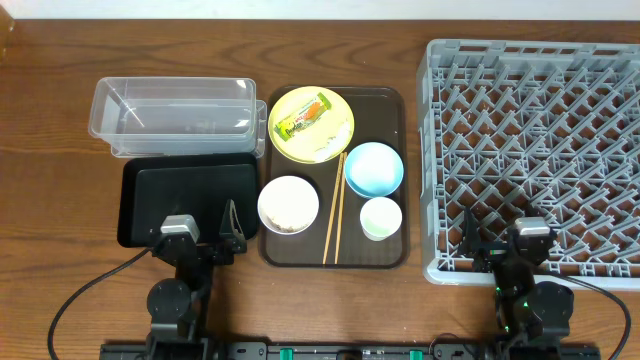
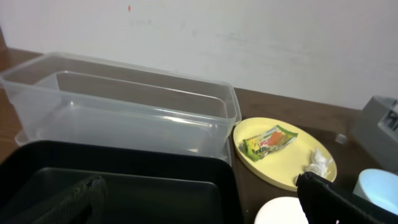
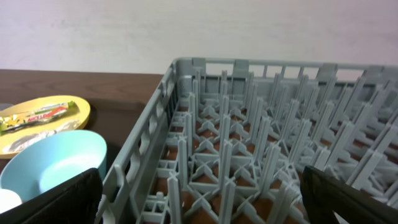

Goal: Sort waste into correct bins and load items into the dishwasher rack

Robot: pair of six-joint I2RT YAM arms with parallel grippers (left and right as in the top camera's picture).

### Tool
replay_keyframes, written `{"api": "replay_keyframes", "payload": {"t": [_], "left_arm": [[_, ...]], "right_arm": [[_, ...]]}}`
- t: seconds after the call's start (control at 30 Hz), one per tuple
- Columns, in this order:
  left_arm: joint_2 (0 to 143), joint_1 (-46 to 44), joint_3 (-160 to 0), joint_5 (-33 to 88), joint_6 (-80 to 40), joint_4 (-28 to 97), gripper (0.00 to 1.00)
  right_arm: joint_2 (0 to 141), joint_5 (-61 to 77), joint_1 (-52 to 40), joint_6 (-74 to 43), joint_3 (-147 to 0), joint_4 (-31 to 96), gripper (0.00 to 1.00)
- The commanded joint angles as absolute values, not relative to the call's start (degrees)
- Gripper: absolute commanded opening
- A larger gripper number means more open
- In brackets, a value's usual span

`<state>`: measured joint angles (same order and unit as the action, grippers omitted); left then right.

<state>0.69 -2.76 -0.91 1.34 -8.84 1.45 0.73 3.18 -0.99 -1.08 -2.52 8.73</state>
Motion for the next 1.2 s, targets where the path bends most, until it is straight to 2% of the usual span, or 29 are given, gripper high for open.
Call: {"api": "replay_keyframes", "payload": {"t": [0.0, 0.17, 0.37, 0.63, 0.83, 1.0, 1.17], "left_arm": [[1.80, -2.57, -0.75, 0.03, -12.21, 4.69, 1.00], [6.74, -2.59, -5.48, 0.03, -12.34, 9.17, 1.00], [19.31, -2.59, -17.23, 2.57, -12.32, 16.21, 1.00], [42.68, -2.59, -38.04, 2.61, -11.20, 33.50, 1.00], [56.12, -2.59, -51.13, 3.57, -11.27, 46.26, 1.00], [59.18, -2.59, -53.12, 9.91, -11.25, 45.89, 1.00], [59.86, -2.59, -53.19, 12.47, -11.14, 36.01, 1.00]], "right_arm": [[1.54, 2.74, -1.78, -3.16, -5.26, 10.57, 0.99], [7.62, -1.02, -1.78, -3.14, -11.75, 15.44, 0.99], [21.87, -1.48, -1.78, -3.16, -22.44, 19.00, 0.99], [43.81, -0.19, -1.78, -2.44, -39.59, 31.57, 0.99], [52.25, -0.01, -1.80, -2.11, -43.97, 33.47, 0.99], [53.58, 0.30, -1.80, -2.11, -43.94, 33.61, 0.99], [53.58, 0.30, -1.80, -2.11, -43.94, 33.19, 0.99]]}}
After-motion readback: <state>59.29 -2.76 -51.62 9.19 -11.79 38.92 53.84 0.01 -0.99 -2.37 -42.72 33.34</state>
